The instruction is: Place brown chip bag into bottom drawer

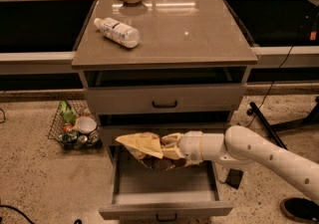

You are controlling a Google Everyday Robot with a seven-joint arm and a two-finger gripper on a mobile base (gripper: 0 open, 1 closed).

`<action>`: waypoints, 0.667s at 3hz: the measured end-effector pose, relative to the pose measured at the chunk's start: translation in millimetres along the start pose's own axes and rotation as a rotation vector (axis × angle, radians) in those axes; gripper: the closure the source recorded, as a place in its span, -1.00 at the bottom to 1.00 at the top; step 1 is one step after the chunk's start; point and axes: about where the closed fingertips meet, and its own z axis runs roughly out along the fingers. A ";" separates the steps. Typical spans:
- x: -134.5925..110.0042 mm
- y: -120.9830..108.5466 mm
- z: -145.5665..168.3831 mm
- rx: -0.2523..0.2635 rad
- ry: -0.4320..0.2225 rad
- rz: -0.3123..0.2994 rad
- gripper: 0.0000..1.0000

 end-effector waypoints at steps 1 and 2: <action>3.8 -3.0 1.8 0.007 0.004 0.008 1.00; 25.3 -20.0 11.4 0.046 0.025 0.053 1.00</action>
Offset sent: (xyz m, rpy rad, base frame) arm 0.0341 -0.0123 -0.0607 -0.0402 0.0853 -0.1262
